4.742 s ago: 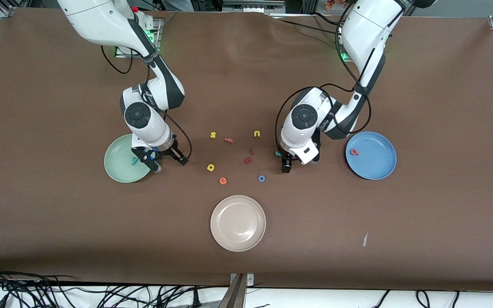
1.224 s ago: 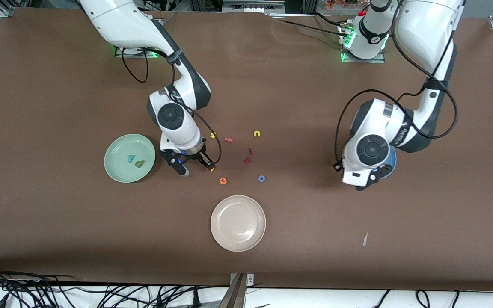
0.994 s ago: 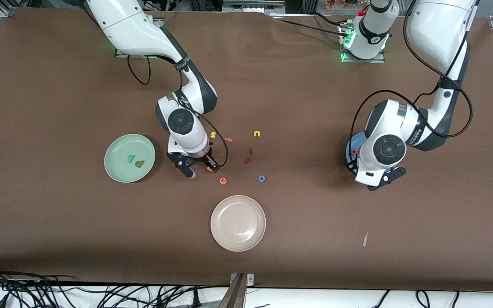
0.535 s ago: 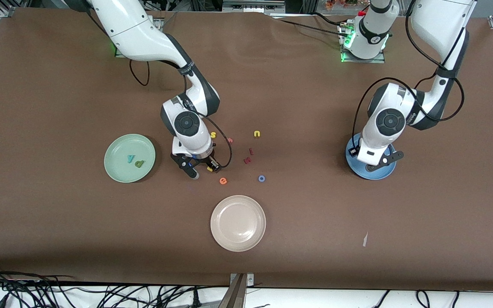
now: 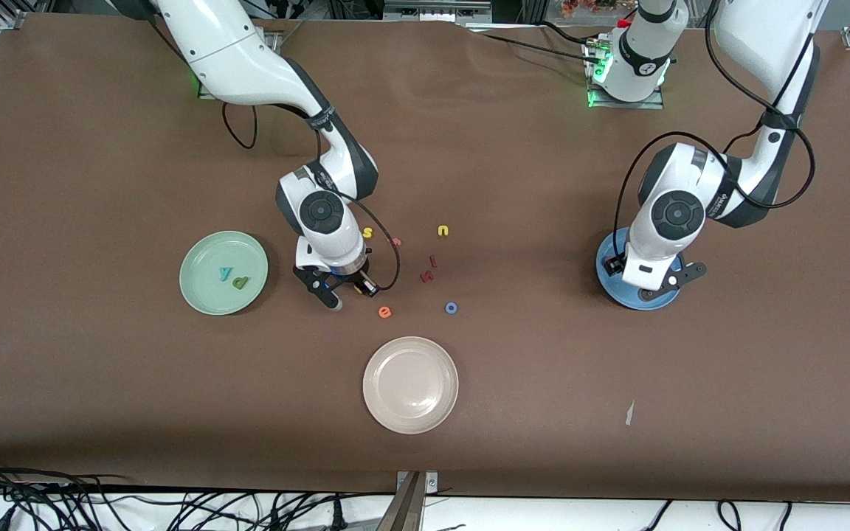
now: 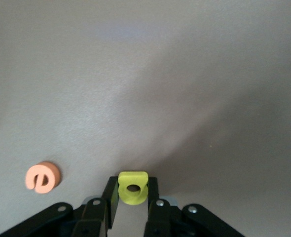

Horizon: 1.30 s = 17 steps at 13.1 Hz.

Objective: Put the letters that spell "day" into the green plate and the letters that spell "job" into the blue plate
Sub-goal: 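Grasp the yellow letter with the right gripper while the left gripper reaches the ring, then drop the yellow letter in the green plate while the left gripper grasps the ring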

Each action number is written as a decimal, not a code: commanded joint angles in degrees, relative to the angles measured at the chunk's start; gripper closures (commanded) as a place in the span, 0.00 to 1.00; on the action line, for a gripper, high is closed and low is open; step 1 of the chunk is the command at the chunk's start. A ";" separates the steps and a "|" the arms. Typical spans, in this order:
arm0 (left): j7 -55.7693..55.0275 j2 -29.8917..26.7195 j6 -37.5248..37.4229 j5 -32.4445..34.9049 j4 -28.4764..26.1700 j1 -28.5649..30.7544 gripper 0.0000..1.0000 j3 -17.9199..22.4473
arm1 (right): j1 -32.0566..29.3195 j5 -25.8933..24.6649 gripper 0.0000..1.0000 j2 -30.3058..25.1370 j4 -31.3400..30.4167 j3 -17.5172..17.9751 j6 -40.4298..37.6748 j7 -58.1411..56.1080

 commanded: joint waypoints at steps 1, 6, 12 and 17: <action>-6.25 8.88 -5.90 -4.92 15.45 -7.03 0.00 0.17 | 0.70 -1.04 0.88 1.72 1.09 -0.82 0.56 0.64; -5.84 19.96 -5.20 -7.21 30.22 -14.77 0.00 0.09 | -4.04 -1.75 0.88 -7.84 -3.81 -0.82 -7.16 -9.44; 5.23 25.68 5.59 -11.60 34.12 -19.62 0.00 -0.79 | -13.79 -1.75 0.87 -26.29 -23.92 -0.64 -7.97 -29.75; 5.86 31.13 6.40 -11.79 39.21 -22.60 0.00 -1.15 | -19.25 -1.75 0.47 -32.91 -30.99 -0.64 -8.93 -42.67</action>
